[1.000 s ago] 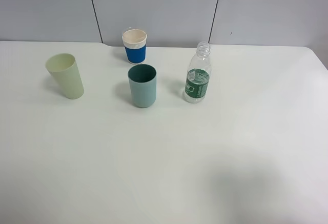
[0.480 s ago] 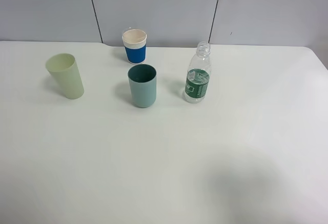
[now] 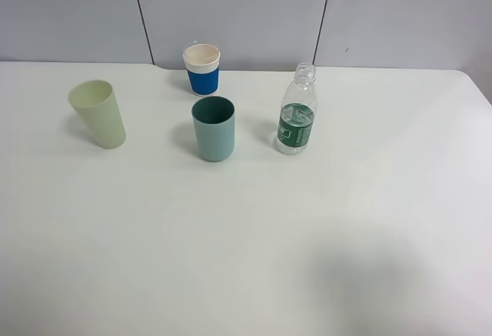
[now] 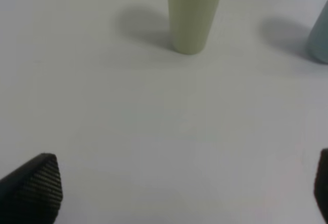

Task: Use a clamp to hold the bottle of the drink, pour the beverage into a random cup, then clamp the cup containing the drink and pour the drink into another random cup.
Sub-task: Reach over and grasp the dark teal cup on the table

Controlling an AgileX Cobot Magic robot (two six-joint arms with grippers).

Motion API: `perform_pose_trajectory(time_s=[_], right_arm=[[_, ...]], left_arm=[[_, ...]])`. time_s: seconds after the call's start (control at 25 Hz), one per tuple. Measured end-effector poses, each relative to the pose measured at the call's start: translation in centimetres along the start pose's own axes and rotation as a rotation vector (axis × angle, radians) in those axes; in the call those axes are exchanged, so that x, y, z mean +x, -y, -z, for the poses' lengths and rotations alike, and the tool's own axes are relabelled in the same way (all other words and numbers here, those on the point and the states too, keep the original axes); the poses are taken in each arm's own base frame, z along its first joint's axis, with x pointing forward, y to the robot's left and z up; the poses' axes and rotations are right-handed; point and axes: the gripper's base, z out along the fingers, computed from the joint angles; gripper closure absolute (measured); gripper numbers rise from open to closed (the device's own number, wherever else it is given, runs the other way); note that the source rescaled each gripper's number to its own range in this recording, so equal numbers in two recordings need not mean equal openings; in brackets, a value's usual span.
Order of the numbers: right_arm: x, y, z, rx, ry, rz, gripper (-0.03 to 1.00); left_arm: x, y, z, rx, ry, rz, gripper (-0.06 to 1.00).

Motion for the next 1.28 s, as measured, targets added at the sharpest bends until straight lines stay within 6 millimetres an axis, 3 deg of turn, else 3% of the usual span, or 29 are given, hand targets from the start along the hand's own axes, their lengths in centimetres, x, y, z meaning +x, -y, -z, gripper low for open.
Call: perform_pose_trajectory(time_s=[1.28], right_arm=[[0.0, 0.0, 0.0, 0.0, 0.0, 0.0, 0.15]], left_arm=[[0.0, 0.0, 0.0, 0.0, 0.0, 0.0, -0.06]])
